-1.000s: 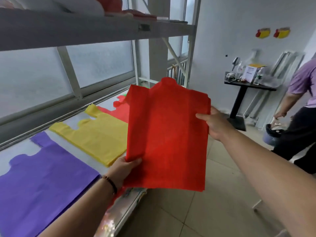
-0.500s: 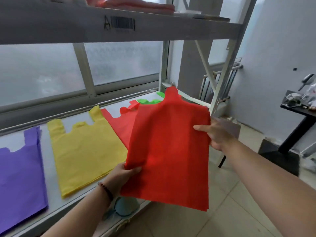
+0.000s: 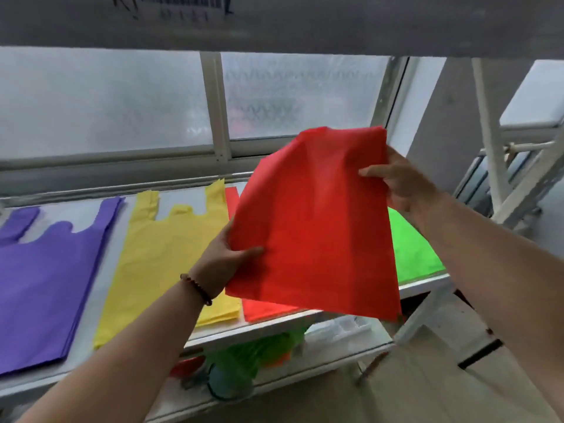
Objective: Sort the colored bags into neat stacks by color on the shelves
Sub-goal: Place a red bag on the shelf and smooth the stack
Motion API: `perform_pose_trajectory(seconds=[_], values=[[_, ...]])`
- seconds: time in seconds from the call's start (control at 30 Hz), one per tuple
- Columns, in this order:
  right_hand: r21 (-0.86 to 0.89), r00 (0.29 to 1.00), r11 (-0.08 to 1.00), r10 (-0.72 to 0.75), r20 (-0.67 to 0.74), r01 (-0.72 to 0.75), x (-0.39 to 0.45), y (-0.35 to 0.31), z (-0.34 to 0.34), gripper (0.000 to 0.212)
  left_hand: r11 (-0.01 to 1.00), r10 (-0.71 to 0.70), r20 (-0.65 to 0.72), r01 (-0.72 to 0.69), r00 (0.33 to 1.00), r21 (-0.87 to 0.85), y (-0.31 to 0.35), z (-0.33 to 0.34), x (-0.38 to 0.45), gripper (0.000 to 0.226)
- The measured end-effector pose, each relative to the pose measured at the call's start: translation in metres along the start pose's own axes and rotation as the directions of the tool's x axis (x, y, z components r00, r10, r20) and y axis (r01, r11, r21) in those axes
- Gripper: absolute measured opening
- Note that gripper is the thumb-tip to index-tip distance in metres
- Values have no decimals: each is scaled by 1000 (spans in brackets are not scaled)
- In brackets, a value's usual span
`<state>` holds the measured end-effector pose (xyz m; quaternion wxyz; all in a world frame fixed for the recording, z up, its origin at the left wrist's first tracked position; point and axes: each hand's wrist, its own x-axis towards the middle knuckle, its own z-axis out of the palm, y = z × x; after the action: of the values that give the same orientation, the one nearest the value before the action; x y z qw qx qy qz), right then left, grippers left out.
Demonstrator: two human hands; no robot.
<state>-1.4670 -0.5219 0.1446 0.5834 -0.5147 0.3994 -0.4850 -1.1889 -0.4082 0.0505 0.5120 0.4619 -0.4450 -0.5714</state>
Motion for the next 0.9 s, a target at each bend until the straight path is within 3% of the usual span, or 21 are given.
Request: perform_pose_trajectory(seconds=[0.1, 0.23, 0.37, 0.4, 0.47, 0.53, 0.7, 0.83, 0.9], values=[[84, 994, 996, -13, 106, 4, 43, -7, 8, 44, 996, 80, -207, -72, 975, 49, 5, 3, 12, 69], [39, 973, 990, 123, 193, -133, 98, 35, 15, 46, 988, -95, -420, 137, 903, 72, -22, 4, 23, 45], [-317, 915, 877, 399, 59, -362, 147, 117, 12, 33, 907, -290, -573, 412, 766, 92, -68, 9, 41, 55], [-411, 898, 820, 440, 5, -400, 155, 138, 8, 31, 882, -303, -605, 457, 737, 115, -78, 12, 45, 57], [-526, 874, 735, 485, -34, -428, 168, 178, -4, 25, 840, -286, -672, 516, 683, 166, -91, 21, 47, 40], [-610, 849, 663, 527, -33, -435, 173, 198, -13, 43, 809, -245, -719, 546, 650, 218, -98, 27, 48, 33], [-810, 887, 540, 458, 54, -229, 167, 192, -17, 33, 741, -212, -730, 594, 649, 313, -100, 34, 48, 43], [-969, 946, 247, 317, 67, -15, 166, 177, -14, 38, 635, -163, -756, 654, 634, 411, -81, 39, 49, 56], [-975, 958, 206, 251, 139, 87, 159, 160, -1, 43, 582, -100, -759, 657, 643, 479, -67, 33, 43, 57]])
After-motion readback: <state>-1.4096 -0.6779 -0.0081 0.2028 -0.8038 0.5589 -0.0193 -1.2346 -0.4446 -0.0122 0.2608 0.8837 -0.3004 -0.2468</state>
